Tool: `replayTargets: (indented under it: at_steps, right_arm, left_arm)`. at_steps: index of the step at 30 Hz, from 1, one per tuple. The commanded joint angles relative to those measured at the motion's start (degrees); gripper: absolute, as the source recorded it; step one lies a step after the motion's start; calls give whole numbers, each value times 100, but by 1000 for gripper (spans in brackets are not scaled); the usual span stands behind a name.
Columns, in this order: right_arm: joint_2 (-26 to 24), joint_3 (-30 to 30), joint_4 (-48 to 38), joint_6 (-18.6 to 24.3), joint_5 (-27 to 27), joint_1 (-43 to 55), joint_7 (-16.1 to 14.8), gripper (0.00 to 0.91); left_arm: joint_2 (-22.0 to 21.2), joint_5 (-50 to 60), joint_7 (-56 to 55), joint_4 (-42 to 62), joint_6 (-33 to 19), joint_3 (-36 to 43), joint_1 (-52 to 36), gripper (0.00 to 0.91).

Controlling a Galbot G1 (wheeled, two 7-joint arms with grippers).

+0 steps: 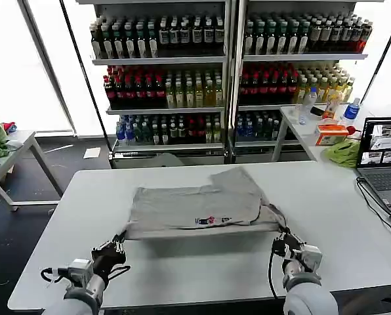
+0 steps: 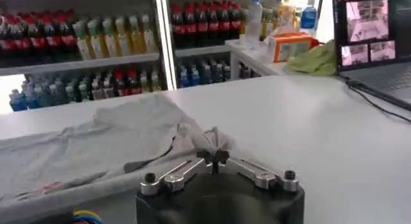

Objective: Fold and organize the clothes.

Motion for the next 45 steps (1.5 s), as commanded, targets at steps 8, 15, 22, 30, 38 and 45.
replayTargets:
  at_steps: [8, 15, 22, 30, 38, 45]
  right_arm:
    - [-58, 12, 499, 2, -123, -941, 135, 0]
    - [-18, -32, 348, 10, -175, -1064, 168, 0]
    - [86, -106, 344, 14, -271, -1215, 185, 0]
    - [125, -26, 403, 18, -292, -1320, 230, 0]
    - [107, -56, 435, 11, -312, -1410, 166, 907]
    - [101, -39, 523, 12, -414, -1489, 165, 907]
  left_arm:
    - [-144, 231, 16, -684, -150, -84, 1438, 0]
    - [-258, 333, 33, -467, -235, 46, 1463, 0]
    - [-276, 348, 40, -305, -298, 36, 1445, 0]
    - [-291, 360, 62, -217, -380, 15, 1434, 0]
    - [-340, 387, 29, -201, -342, 94, 1435, 746]
    - [-420, 386, 11, -269, -327, 139, 1440, 907]
